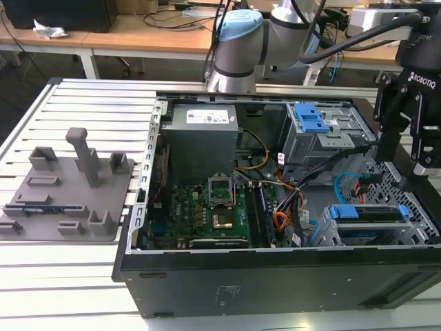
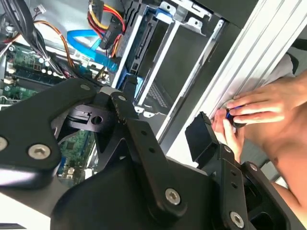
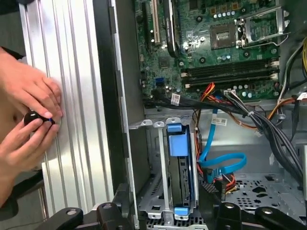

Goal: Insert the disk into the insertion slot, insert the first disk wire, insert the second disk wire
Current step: 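Insert the first disk wire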

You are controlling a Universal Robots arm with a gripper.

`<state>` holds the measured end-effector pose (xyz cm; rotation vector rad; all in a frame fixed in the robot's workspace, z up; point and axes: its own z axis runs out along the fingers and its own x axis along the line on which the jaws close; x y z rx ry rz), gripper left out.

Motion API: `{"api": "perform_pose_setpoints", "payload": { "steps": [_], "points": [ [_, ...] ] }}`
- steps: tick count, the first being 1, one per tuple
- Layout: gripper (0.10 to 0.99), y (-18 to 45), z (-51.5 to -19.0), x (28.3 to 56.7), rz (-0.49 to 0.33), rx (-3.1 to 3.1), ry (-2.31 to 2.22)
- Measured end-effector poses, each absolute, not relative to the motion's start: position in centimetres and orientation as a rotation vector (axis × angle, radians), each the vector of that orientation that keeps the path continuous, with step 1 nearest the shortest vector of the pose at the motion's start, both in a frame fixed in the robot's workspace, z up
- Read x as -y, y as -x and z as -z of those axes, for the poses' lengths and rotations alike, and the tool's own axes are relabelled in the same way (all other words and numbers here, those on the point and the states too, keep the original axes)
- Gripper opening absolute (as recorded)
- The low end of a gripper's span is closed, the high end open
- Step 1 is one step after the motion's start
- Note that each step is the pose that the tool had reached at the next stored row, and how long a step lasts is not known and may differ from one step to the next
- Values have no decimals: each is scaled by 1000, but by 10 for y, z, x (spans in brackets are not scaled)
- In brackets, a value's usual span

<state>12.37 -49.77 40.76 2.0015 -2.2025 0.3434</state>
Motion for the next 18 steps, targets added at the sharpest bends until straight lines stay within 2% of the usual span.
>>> {"api": "perform_pose_setpoints", "payload": {
  "steps": [7,9,10,11,18],
  "points": [
    [667,-142,-397,484,-342,2211,-1991],
    [533,-144,-393,480,-342,2214,-1987],
    [533,-144,-392,478,-342,2214,-1986],
    [471,-144,-391,477,-342,2215,-1985],
    [471,-146,-386,474,-335,2265,-1919]
  ]
}}
